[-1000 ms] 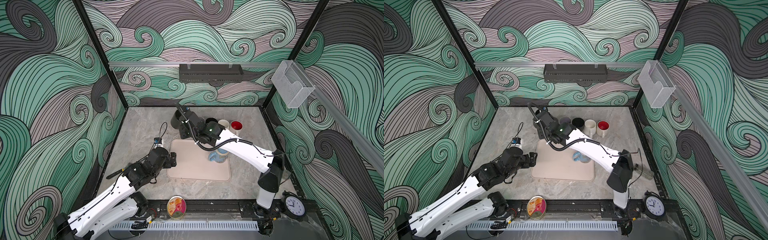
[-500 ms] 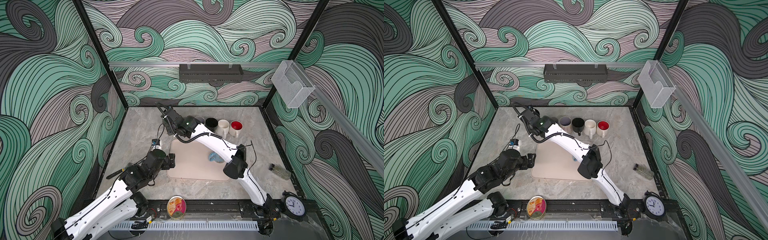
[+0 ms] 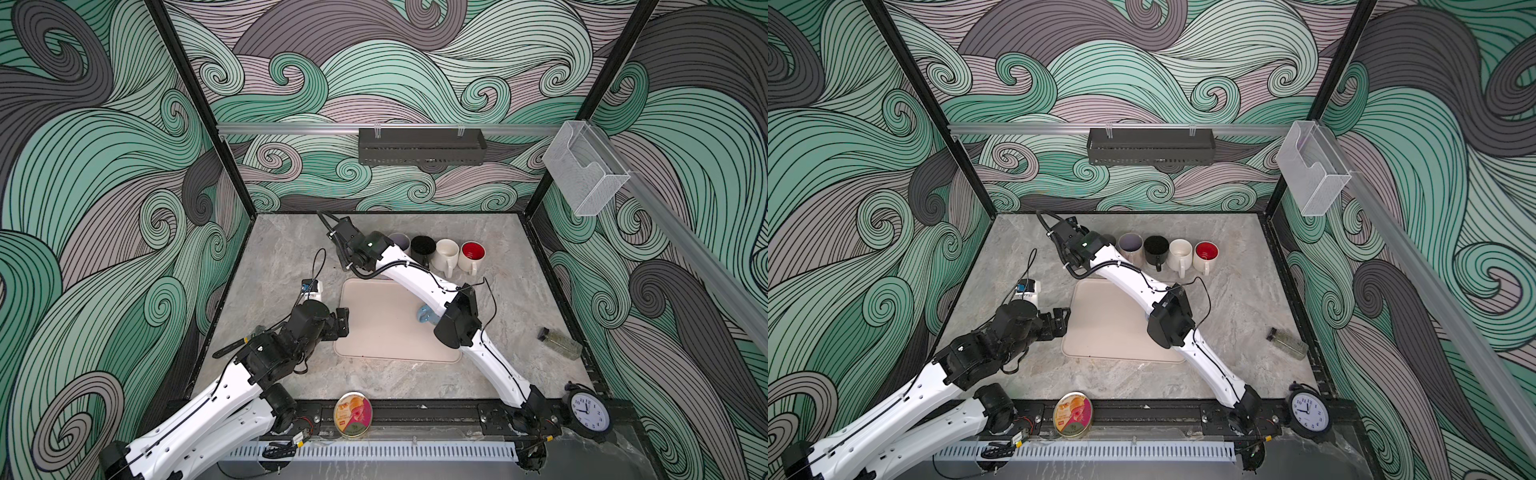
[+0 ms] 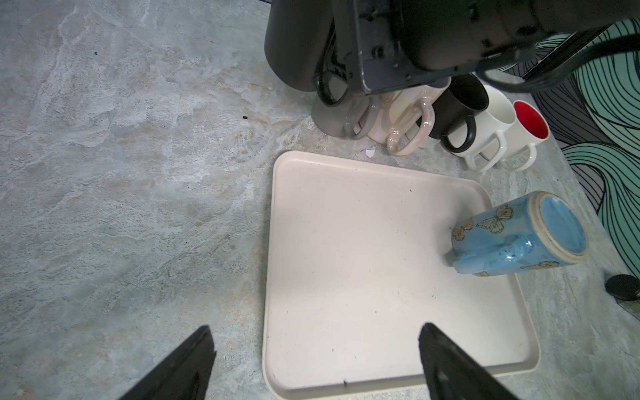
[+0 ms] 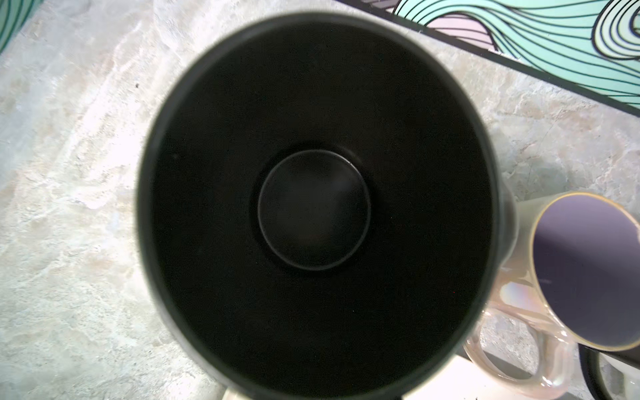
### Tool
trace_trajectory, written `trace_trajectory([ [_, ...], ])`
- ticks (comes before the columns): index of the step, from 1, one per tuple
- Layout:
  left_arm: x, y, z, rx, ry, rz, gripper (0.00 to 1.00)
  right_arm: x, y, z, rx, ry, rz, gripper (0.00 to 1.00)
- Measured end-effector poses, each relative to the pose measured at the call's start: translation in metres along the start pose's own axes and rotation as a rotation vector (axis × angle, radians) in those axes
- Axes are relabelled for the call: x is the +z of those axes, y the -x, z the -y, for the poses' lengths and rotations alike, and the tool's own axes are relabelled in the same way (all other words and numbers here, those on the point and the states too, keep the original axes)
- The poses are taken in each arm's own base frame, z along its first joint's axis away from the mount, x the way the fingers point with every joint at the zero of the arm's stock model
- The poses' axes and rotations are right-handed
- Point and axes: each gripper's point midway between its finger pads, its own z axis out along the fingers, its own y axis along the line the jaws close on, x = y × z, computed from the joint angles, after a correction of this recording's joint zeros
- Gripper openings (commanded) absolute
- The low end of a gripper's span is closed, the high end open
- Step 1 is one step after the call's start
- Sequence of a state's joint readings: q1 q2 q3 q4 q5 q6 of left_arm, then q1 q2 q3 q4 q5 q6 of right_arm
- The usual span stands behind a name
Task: Turn the mug right side up
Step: Place the mug at the top-center of the table.
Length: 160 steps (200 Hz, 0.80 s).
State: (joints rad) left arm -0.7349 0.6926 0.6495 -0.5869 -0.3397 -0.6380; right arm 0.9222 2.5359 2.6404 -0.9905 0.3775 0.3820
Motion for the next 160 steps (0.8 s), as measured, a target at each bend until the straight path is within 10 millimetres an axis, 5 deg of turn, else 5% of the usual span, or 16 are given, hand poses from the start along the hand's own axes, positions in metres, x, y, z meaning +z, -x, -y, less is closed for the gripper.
trace_trajectory([
  [86,0.01,-0.012,-0.003,0.015,0.018,-0.039,0.94,0.038,-0.02,-0.002,0.005,-0.011,-0.046,0.0],
  [160,0.016,-0.015,-0.002,0.023,0.026,-0.054,0.94,0.046,-0.009,0.005,0.039,-0.006,-0.014,0.0],
])
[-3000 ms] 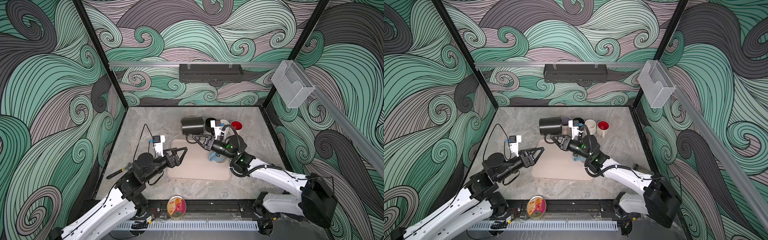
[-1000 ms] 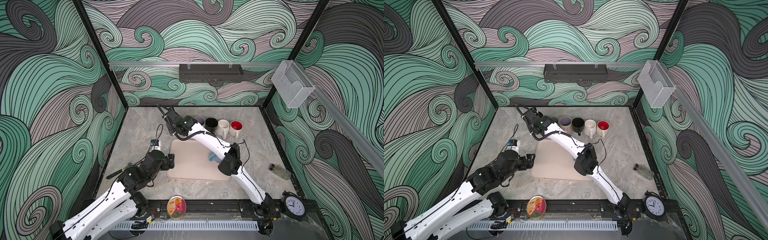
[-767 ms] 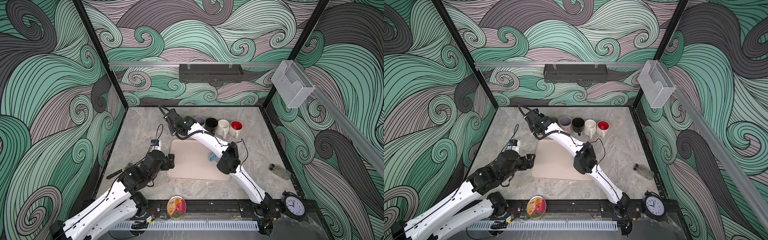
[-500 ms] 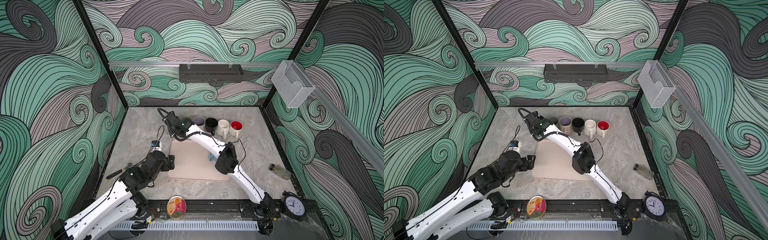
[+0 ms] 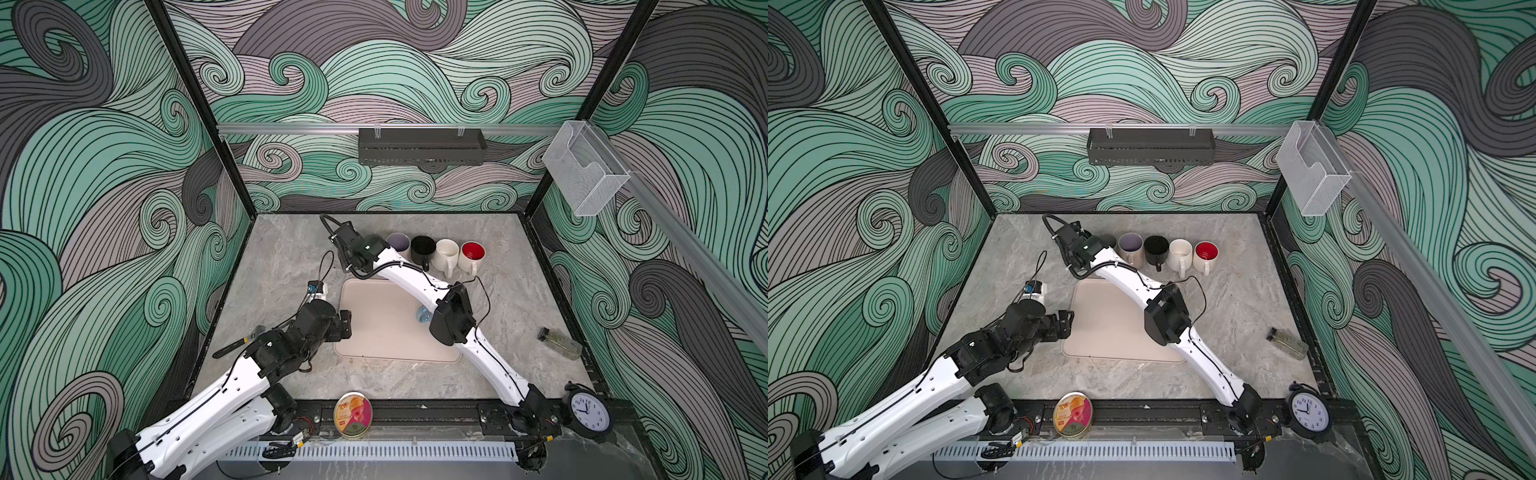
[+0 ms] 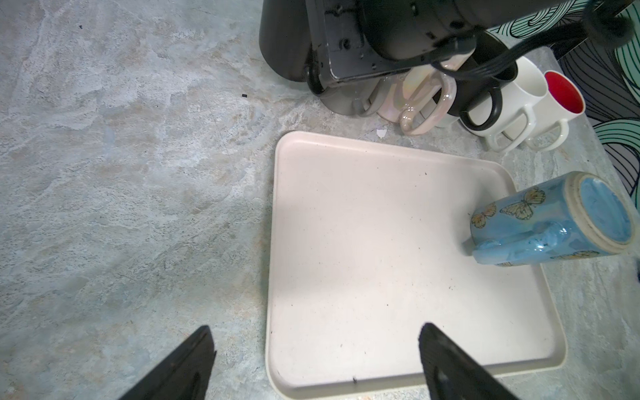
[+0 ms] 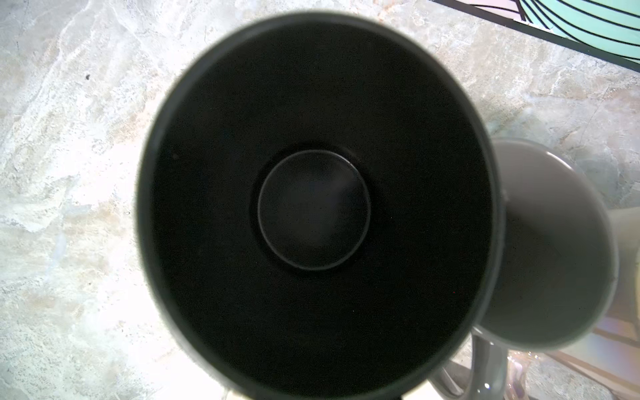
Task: Turn the mug right side up
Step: Place the mug at the top-center of the table.
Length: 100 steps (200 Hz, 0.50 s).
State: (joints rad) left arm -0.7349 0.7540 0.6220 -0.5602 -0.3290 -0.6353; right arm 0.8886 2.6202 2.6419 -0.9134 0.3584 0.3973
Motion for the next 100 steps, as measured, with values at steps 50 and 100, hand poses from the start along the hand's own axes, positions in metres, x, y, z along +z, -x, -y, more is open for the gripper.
trace_trajectory([
  [50,0.001,-0.001,0.0,0.0,-0.001,0.0,0.94,0.017,-0.007,-0.002,-0.001,-0.005,-0.009,0.0],
  [100,0.003,-0.006,-0.001,0.003,-0.001,-0.012,0.93,0.024,-0.01,0.0,0.001,-0.007,-0.016,0.0],
])
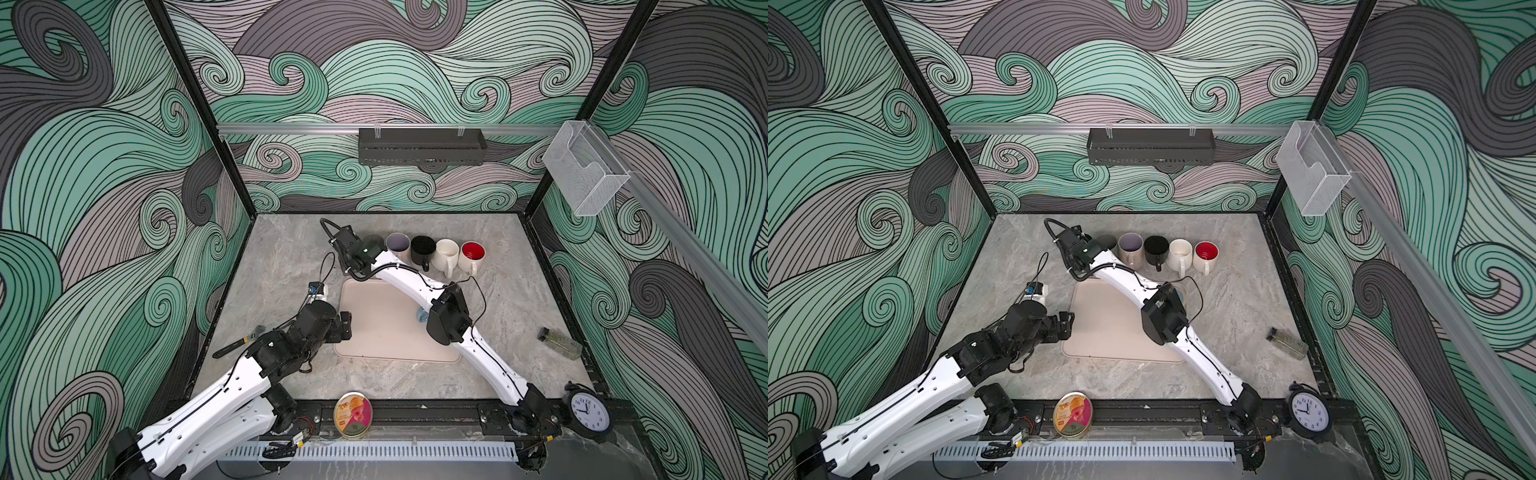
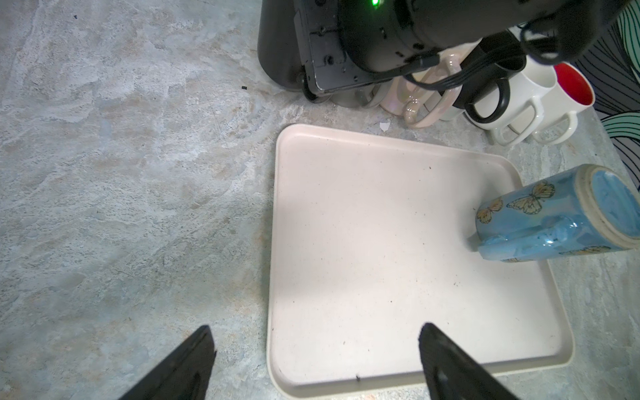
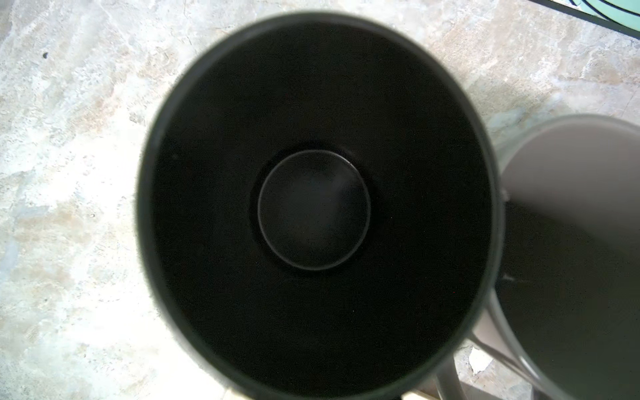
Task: Turn the mug right side up
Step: Place the mug at the top-center of the table.
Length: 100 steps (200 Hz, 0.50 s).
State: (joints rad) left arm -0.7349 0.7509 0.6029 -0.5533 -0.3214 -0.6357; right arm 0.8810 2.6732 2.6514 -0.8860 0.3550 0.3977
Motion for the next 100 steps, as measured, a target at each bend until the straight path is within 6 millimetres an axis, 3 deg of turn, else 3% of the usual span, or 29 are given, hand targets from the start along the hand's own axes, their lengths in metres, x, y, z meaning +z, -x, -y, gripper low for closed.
trace_trajectory([
  [100,-0.0035,-0.0026,-0.0017,-0.007,-0.017,0.011,0.94,0.0062,-0.0017,0.0005,0.013,-0.001,-0.001,0.0],
])
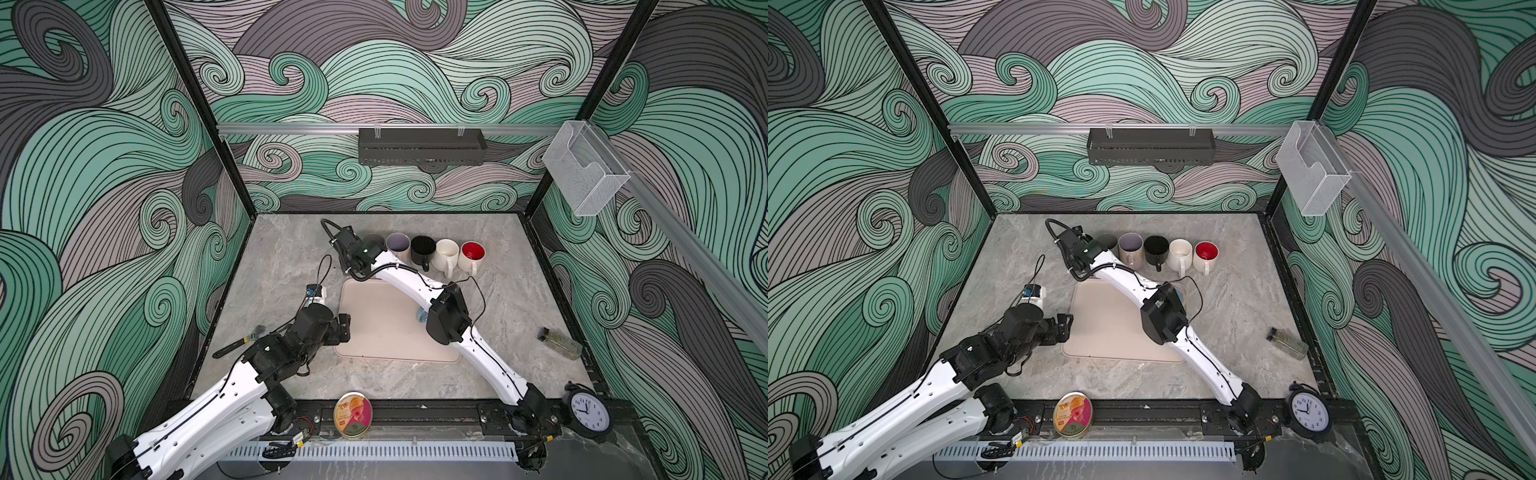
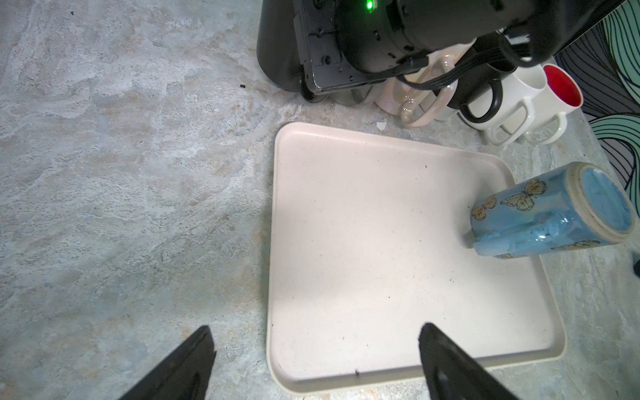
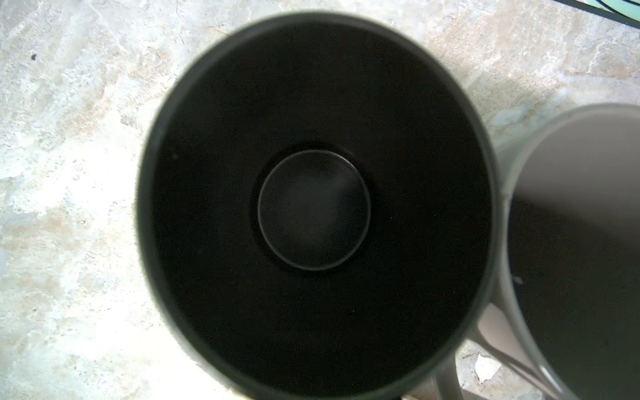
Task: Turn the mug right side up
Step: Place the mug at the top-center of the table.
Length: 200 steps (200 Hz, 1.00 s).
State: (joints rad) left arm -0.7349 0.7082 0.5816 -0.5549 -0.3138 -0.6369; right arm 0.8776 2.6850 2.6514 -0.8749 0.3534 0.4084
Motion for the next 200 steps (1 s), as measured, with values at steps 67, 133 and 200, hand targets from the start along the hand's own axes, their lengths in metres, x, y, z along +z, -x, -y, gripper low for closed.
trace_trajectory([
  [67,0.0,-0.002,-0.001,-0.002,-0.003,0.0,0.94,0.001,-0.001,-0.002,0.014,-0.001,0.001,0.0],
  [133,-0.004,-0.001,-0.002,-0.009,-0.014,0.012,0.94,0.015,-0.014,-0.003,0.021,-0.014,-0.021,0.0],
  [200,-0.006,-0.003,-0.003,-0.016,-0.016,0.016,0.94,0.017,-0.013,-0.004,0.032,-0.03,-0.002,0.22],
])
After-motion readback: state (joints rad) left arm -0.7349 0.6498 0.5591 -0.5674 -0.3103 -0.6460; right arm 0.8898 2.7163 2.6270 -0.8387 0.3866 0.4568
